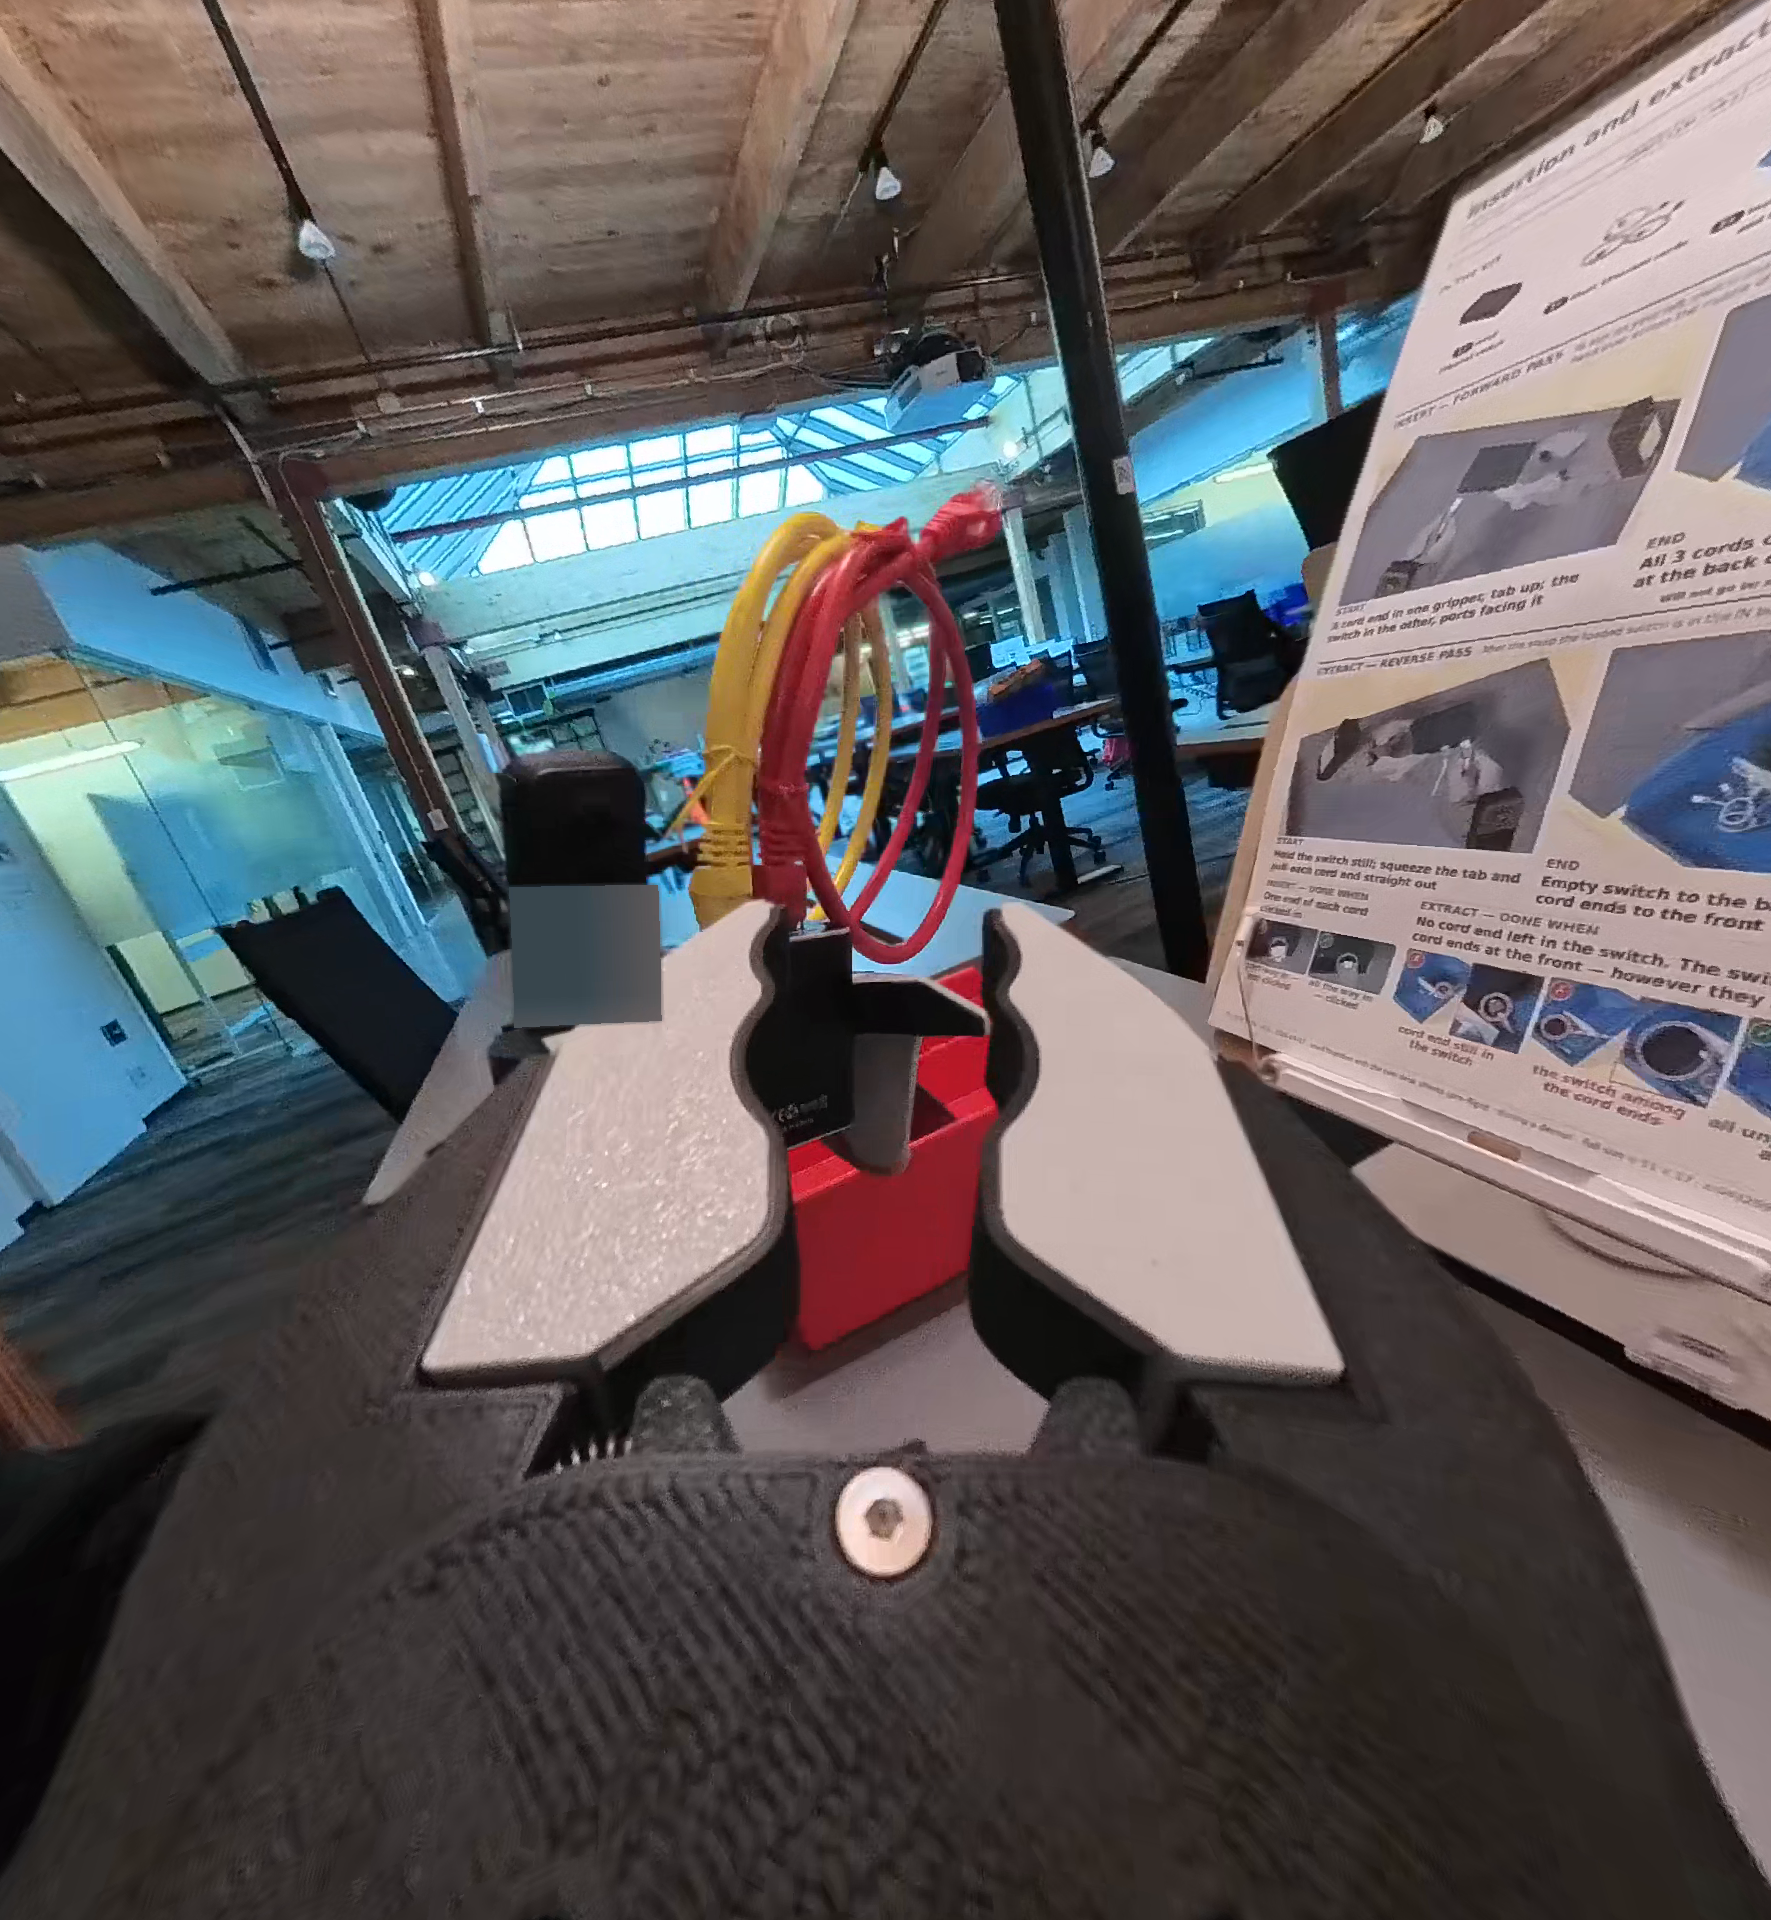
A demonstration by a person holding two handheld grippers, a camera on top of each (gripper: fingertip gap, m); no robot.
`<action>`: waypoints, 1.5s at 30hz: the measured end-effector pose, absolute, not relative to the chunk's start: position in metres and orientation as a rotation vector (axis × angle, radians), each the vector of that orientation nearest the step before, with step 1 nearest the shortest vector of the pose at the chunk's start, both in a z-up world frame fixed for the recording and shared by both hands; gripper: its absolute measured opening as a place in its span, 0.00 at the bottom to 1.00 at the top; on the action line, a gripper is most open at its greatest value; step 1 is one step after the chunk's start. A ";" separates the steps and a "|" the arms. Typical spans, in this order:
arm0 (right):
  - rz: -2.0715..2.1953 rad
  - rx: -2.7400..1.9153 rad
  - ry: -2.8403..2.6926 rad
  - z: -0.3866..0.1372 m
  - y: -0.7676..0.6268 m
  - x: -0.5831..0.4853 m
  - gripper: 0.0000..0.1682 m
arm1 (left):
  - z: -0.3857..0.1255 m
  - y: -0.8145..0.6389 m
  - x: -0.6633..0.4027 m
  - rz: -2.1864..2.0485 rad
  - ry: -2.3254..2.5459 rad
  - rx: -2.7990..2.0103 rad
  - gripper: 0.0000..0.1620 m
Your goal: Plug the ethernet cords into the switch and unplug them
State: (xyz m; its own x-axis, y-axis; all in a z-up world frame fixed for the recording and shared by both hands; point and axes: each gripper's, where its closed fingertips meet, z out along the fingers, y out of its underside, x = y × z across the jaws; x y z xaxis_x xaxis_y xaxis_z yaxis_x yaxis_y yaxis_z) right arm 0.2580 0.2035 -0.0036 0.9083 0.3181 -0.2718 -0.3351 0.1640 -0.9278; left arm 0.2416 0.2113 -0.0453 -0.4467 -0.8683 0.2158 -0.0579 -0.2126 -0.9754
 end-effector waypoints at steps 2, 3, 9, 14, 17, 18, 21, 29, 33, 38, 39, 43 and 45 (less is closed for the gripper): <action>0.422 -1.343 -0.007 -0.004 0.203 0.256 0.23 | -0.045 0.212 0.243 -1.735 1.437 -1.111 0.47; 0.404 -1.349 -0.020 -0.003 0.203 0.255 0.24 | -0.045 0.211 0.243 -1.742 1.436 -1.103 0.47; 0.352 -1.378 -0.091 -0.002 0.203 0.242 0.29 | -0.043 0.211 0.242 -1.754 1.421 -1.080 0.47; 0.267 -1.422 -0.103 -0.003 0.207 0.237 0.42 | -0.045 0.210 0.243 -1.723 1.431 -1.062 0.47; 0.233 -1.442 -0.103 -0.005 0.211 0.233 0.47 | -0.047 0.209 0.245 -1.719 1.436 -1.065 0.47; 0.232 -1.449 -0.110 -0.006 0.213 0.231 0.47 | -0.047 0.208 0.246 -1.719 1.438 -1.065 0.47; 0.208 -1.452 -0.108 -0.006 0.216 0.225 0.47 | -0.049 0.208 0.248 -1.677 1.443 -1.068 0.47; 0.177 -1.477 -0.089 -0.013 0.223 0.221 0.32 | -0.058 0.225 0.260 -1.265 1.407 -1.047 0.47; 0.241 -1.484 -0.082 -0.018 0.226 0.219 0.26 | -0.059 0.229 0.263 -1.071 1.399 -1.005 0.47; 0.217 -1.485 -0.115 -0.019 0.226 0.218 0.18 | -0.061 0.234 0.265 -0.909 1.403 -0.964 0.46; 0.225 -1.485 -0.124 -0.020 0.226 0.216 0.16 | -0.062 0.233 0.265 -0.878 1.411 -0.947 0.47; 0.214 -1.515 -0.168 -0.026 0.227 0.216 0.11 | -0.066 0.237 0.267 -0.719 1.432 -0.908 0.48; 0.189 -1.517 -0.203 -0.027 0.227 0.216 0.10 | -0.066 0.238 0.267 -0.703 1.425 -0.904 0.47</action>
